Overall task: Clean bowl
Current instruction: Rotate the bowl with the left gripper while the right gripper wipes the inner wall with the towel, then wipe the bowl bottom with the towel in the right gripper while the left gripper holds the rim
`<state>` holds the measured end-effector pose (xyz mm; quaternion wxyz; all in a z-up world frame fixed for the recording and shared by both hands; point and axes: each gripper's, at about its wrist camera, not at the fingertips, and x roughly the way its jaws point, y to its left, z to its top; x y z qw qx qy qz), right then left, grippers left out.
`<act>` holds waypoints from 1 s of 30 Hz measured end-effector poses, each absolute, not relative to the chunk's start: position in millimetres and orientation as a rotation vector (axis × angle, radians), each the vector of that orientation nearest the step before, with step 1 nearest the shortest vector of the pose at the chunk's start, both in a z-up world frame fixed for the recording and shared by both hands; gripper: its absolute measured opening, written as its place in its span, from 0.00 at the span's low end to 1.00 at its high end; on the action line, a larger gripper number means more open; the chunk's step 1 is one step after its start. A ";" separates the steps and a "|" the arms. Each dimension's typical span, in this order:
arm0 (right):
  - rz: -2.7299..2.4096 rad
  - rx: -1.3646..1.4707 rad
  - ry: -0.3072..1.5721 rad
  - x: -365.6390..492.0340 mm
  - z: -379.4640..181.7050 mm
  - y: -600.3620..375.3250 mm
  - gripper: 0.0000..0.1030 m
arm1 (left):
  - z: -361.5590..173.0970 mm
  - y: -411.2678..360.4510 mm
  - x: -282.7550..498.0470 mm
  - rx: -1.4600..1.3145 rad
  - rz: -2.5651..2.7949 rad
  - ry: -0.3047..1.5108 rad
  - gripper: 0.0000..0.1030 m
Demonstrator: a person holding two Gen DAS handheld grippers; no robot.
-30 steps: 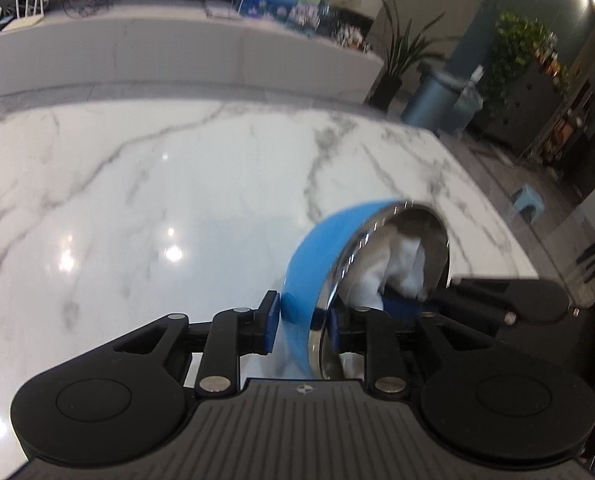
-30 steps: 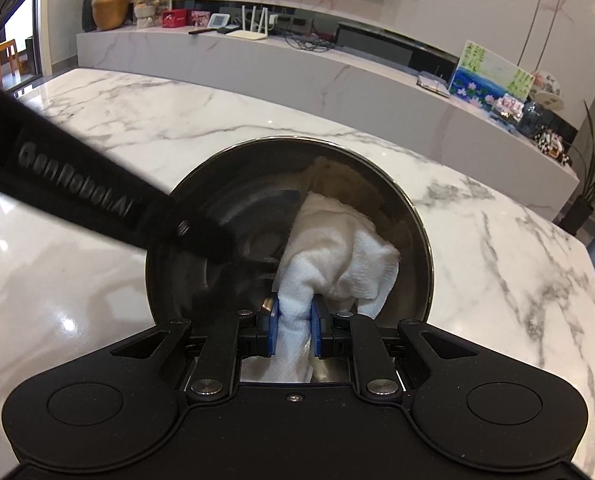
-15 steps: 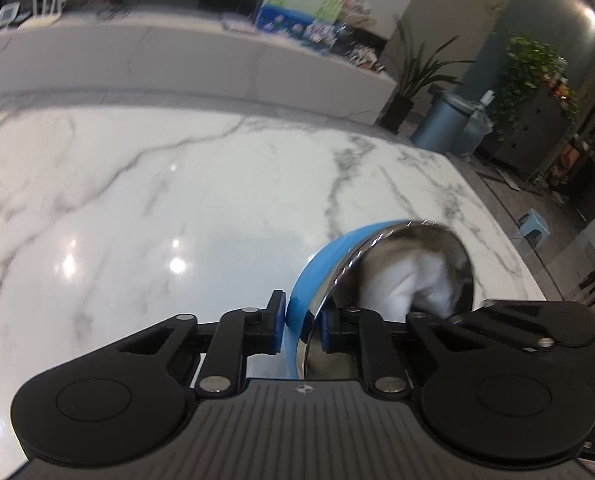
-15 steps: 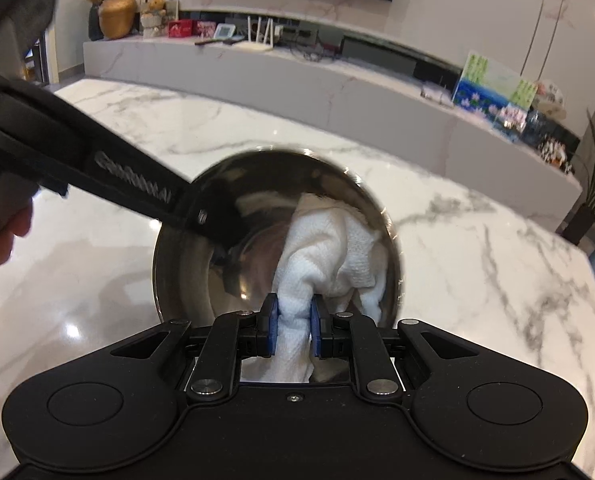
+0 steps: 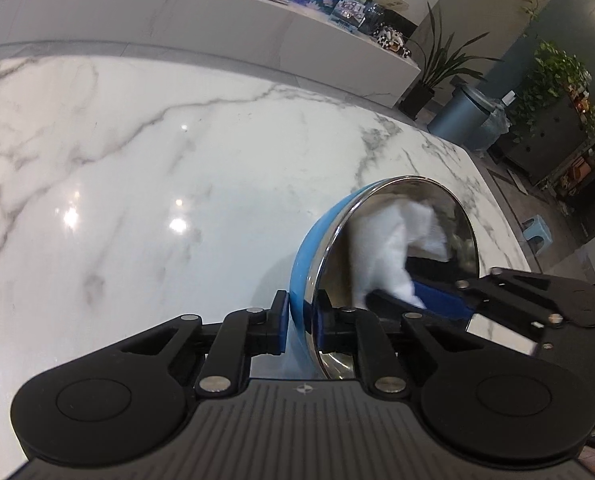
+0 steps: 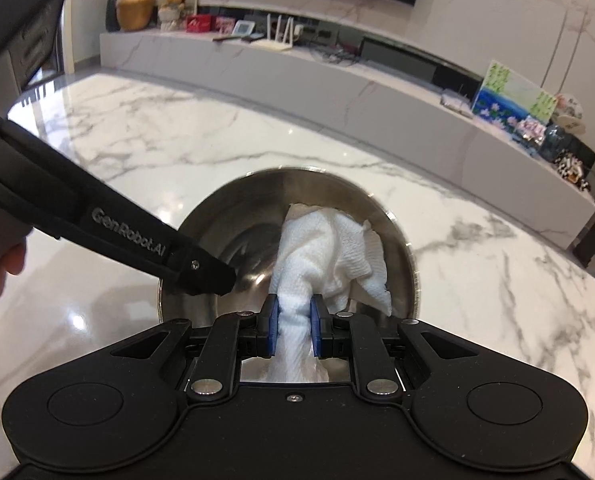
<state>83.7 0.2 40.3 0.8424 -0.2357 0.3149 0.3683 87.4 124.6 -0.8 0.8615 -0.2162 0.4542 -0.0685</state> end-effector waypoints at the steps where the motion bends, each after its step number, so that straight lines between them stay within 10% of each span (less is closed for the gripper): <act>1: 0.780 -0.504 0.671 85.0 39.0 2.9 0.13 | -1.1 125.6 87.9 -0.457 -0.142 0.954 0.12; 30: 0.844 -0.534 1.064 130.2 50.8 3.9 0.19 | 6.1 120.5 91.2 -0.493 -0.230 1.006 0.25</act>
